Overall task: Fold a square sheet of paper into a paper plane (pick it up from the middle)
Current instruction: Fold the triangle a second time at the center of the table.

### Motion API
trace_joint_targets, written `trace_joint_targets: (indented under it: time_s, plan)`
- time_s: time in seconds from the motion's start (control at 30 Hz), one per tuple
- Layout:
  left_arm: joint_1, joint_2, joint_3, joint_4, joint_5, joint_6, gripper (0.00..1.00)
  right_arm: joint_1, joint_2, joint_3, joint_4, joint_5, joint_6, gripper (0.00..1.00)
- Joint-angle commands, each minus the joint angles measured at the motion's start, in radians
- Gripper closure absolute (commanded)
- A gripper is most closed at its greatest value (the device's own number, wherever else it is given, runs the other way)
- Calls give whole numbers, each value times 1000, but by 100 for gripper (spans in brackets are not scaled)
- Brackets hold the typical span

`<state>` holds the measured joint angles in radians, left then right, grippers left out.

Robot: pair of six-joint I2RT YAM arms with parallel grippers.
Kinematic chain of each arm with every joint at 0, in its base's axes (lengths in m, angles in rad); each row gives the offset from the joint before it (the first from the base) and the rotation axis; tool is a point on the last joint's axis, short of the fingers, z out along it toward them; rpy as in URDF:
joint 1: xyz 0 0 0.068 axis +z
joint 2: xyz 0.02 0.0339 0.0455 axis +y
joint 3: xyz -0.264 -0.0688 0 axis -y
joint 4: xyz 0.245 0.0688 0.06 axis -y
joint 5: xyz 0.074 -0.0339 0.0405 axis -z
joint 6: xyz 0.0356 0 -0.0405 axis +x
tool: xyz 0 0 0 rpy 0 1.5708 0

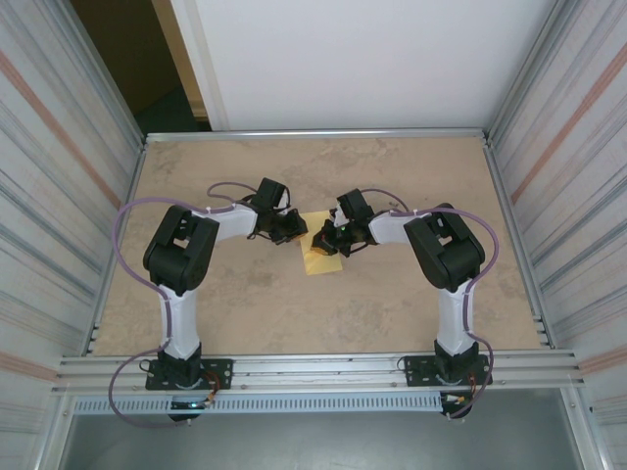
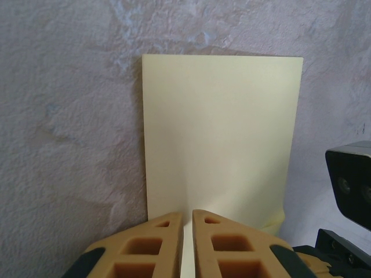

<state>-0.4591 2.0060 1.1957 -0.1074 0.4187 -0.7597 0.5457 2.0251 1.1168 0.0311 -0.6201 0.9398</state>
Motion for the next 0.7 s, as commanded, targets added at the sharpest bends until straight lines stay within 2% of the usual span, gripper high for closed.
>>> trace_joint_targets:
  time_s: [0.0,0.67]
  plan:
    - [-10,42,-28,-60,-11,-4,87,7,10,8,6,30,21,100]
    - [-7,40,-35,-63,-16,-4,87,8,-20,-22,13,44,24,100]
